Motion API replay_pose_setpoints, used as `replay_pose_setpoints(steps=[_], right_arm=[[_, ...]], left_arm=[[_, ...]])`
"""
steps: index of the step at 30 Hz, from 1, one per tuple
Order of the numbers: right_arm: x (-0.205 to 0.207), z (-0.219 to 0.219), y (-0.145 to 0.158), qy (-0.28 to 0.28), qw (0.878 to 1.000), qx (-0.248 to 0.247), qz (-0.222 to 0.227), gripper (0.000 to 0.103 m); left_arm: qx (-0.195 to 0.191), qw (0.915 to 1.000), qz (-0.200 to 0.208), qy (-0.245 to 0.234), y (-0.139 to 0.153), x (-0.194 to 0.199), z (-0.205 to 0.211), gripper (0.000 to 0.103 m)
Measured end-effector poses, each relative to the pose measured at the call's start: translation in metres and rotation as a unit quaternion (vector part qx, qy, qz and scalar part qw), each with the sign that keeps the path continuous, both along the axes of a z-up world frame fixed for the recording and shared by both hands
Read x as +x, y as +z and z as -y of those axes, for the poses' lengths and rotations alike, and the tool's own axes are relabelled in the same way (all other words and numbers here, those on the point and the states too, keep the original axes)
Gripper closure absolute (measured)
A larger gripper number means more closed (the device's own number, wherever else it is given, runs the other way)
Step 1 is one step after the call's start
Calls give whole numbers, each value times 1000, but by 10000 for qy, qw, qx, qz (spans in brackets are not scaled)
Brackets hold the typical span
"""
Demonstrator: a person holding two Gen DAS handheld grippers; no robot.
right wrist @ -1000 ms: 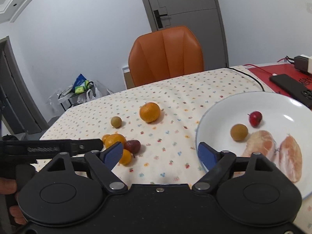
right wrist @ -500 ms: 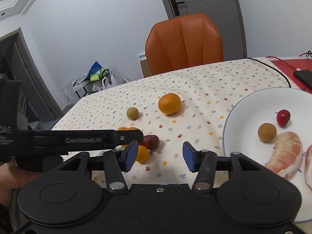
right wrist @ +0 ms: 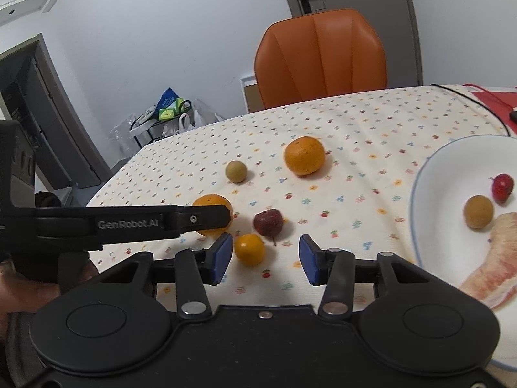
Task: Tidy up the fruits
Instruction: 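Grasp a large orange with the left tool while the right grasps a small orange fruit, then carry the orange and small orange fruit in both tools over the plate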
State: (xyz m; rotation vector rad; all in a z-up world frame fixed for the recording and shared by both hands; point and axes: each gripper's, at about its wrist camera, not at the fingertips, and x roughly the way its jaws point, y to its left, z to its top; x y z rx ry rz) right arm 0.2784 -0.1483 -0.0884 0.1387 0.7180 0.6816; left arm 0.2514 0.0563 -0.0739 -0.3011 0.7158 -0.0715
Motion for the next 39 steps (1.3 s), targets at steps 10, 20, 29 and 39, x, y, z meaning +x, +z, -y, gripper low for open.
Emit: replay_pose_setpoints(steps=[10, 20, 29, 39], right_arm=[[7, -22, -10, 71, 9999, -64, -71, 62], [0, -20, -8, 30, 10000, -16, 17, 80], [-11, 3, 8, -159, 9997, 129, 166, 80], [-21, 27, 22, -331, 9986, 223, 345, 80]], left_arm=[[43, 10000, -5, 81, 5, -14, -13, 68], [116, 9998, 32, 179, 12, -25, -15, 68], [167, 9997, 162, 38, 23, -30, 2, 68], [213, 9992, 296, -163, 35, -32, 24, 69]])
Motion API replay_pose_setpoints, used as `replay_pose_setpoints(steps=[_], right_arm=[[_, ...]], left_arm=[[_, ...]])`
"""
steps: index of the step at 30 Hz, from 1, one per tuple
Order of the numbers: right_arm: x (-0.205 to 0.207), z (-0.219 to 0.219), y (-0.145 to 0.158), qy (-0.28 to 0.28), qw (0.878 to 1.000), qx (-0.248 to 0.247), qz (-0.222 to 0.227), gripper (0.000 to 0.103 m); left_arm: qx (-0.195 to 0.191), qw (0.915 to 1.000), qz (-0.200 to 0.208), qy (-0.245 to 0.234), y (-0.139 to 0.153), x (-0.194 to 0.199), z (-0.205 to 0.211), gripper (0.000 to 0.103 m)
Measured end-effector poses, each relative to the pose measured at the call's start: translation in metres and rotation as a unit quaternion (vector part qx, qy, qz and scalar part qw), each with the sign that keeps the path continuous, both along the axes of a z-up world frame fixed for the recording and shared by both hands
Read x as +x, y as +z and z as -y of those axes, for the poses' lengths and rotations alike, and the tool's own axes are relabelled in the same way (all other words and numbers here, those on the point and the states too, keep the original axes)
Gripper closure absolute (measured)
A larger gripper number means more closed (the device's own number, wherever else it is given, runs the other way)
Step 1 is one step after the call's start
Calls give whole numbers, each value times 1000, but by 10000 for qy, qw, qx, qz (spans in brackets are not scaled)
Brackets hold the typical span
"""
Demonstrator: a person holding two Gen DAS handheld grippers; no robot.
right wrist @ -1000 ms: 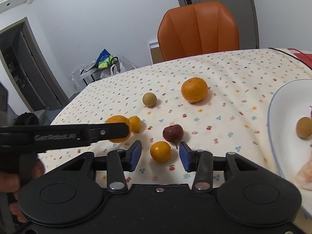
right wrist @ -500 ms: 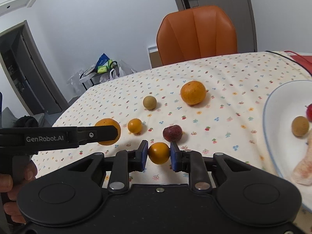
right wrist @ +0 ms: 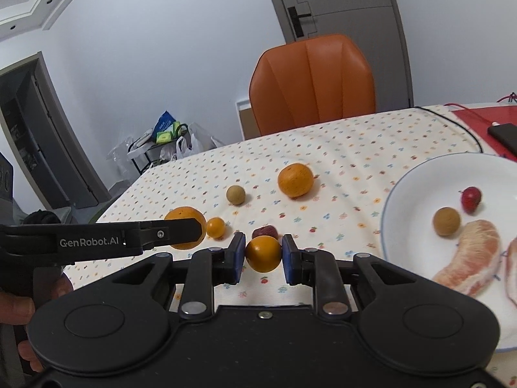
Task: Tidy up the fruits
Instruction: 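Carry the orange and small orange fruit in both tools over the plate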
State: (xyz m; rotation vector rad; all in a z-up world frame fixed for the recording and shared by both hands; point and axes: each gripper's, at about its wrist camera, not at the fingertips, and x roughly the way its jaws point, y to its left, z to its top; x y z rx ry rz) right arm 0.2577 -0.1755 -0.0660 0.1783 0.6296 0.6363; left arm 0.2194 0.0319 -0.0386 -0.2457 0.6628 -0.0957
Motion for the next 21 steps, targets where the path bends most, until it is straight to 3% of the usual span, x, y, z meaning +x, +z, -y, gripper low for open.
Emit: replay_pose_setpoints(steps=[21], right_arm=[[-12, 64, 8, -559, 9983, 39, 131, 80]], left_arm=[[11, 9985, 146, -533, 8, 6, 60, 69]])
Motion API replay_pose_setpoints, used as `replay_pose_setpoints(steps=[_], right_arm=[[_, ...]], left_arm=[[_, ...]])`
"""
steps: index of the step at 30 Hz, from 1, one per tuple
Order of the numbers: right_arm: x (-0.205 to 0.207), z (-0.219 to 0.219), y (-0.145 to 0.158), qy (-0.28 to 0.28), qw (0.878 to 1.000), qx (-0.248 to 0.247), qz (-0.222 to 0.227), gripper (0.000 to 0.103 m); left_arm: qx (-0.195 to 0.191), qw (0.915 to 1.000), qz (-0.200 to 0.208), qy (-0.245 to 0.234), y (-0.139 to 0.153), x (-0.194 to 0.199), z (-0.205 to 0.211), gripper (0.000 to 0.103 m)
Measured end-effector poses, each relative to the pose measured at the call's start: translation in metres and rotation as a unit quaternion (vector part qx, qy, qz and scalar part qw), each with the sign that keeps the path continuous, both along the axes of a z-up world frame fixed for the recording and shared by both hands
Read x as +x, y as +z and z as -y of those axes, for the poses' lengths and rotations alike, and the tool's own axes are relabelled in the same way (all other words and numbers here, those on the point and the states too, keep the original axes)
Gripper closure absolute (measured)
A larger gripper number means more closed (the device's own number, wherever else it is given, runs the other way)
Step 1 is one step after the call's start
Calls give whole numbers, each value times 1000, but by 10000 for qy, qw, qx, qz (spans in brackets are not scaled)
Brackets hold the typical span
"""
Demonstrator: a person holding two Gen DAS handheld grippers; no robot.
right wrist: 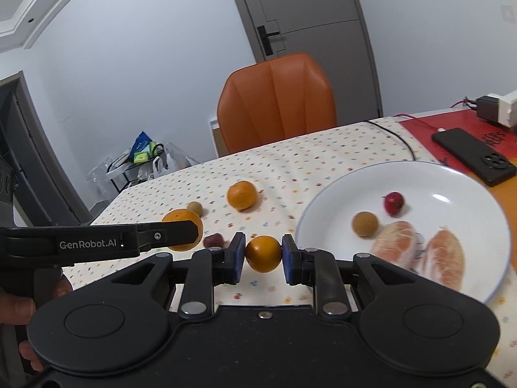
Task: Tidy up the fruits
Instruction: 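Carry the orange and small orange fruit in both tools over the plate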
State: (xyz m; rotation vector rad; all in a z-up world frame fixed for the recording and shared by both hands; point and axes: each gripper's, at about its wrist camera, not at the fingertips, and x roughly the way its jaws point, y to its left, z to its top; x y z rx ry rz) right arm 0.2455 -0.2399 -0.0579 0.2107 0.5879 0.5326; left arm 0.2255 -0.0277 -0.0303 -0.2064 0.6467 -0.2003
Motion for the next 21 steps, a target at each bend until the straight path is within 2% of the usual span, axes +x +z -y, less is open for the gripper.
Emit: replay_pose_setpoints(steps=[21], right_arm=[[-4, 65, -5, -650, 9979, -23, -39, 80]], left_arm=[[-27, 9987, -29, -504, -6, 17, 54, 69]])
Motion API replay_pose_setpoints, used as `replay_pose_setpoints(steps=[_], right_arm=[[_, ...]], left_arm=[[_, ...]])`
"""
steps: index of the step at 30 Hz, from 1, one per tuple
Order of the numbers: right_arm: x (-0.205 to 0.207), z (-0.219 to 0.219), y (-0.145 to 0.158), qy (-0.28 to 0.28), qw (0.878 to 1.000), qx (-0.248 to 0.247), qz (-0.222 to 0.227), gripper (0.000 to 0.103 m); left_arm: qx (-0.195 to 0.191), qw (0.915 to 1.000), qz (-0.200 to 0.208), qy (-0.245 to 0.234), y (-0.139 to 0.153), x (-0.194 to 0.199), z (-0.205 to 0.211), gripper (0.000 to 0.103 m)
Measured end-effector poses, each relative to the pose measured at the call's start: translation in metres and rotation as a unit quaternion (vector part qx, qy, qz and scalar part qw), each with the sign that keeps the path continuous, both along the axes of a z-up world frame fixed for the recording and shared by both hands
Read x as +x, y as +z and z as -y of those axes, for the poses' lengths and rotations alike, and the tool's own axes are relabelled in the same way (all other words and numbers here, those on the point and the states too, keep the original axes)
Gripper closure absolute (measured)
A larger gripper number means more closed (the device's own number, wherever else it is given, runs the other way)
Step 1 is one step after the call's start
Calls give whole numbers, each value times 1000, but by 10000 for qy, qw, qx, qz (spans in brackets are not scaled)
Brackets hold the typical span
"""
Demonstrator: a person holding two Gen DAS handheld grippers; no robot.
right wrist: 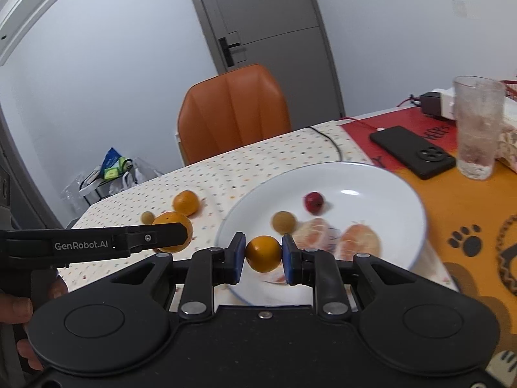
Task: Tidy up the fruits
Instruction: 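Carry the orange and small orange fruit in both tools over the plate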
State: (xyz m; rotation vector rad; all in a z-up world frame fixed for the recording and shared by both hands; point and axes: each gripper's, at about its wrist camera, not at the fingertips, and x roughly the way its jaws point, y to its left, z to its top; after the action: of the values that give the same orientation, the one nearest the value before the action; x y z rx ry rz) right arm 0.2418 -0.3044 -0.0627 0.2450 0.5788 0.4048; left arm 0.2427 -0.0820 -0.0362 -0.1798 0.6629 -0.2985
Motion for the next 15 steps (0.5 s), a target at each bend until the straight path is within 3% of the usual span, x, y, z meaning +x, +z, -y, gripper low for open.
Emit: replay_pose_setpoints(steps=[15], right_arm=[[14, 43, -12, -538, 9985, -62, -125, 80]], left_arm=[[17, 9994, -89, -328, -11, 28, 33, 68]])
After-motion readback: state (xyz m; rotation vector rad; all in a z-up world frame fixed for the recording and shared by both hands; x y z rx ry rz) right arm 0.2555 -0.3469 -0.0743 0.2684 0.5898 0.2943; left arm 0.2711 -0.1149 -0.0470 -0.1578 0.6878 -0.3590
